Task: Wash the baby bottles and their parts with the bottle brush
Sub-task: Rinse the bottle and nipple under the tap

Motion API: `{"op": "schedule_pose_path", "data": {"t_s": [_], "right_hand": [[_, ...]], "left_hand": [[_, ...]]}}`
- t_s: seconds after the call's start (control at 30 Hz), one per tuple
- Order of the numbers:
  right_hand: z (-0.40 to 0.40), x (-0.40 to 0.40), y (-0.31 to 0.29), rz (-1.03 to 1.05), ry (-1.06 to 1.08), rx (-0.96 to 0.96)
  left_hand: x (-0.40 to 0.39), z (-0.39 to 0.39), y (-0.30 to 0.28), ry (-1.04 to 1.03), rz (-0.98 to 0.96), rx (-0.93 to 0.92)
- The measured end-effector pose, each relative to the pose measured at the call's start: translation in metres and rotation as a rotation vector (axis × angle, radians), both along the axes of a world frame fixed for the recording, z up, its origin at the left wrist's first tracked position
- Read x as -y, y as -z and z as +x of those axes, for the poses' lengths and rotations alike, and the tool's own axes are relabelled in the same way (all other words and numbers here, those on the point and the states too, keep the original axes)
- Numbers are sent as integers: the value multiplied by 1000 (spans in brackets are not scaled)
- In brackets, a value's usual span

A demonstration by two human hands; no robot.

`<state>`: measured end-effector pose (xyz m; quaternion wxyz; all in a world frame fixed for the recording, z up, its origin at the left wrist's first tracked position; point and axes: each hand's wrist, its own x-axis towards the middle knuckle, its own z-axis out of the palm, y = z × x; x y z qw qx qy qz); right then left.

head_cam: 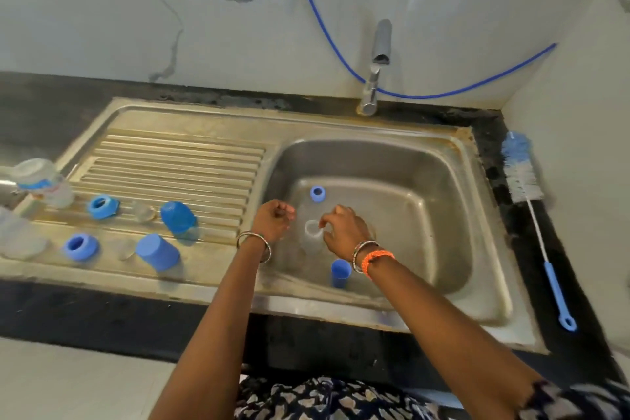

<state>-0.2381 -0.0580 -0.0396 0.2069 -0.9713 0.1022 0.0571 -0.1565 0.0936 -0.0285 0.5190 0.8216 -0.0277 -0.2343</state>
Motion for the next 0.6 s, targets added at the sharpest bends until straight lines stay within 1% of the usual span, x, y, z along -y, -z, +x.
{"op": "schedule_pose_path", "data": {"t_s": [0.1, 0.13, 0.2, 0.27, 0.33, 0.37, 0.43, 0.47, 0.5, 0.57, 0.6], "right_hand": [[16, -13, 27, -25, -54, -137], [17, -14, 32, -19, -41, -159], [20, -16, 36, 20, -4, -143], [24, -10, 34, 109, 102, -40], [27, 3, 21, 261, 276, 95], [30, 12, 15, 327, 326, 158], [36, 33, -5, 467, 391, 202], [38, 42, -16, 559, 426, 201], [41, 52, -25, 671, 449, 203], [49, 68, -41, 856, 470, 176], [54, 76, -48, 904, 464, 154]], "left_hand": [[-8, 5, 5, -11, -69, -56], [-8, 7, 5, -18, -88, -68], [-7, 9, 6, -25, -103, -70], [-2, 13, 8, -19, -73, -47], [10, 17, 5, 11, -24, 34], [18, 19, 2, 14, -19, 75], [37, 19, -9, -12, -57, 85], [46, 18, -13, -25, -95, 49], [57, 16, -18, -41, -149, -36], [75, 14, -21, -94, -333, -308], [82, 16, -21, -129, -436, -400]]}}
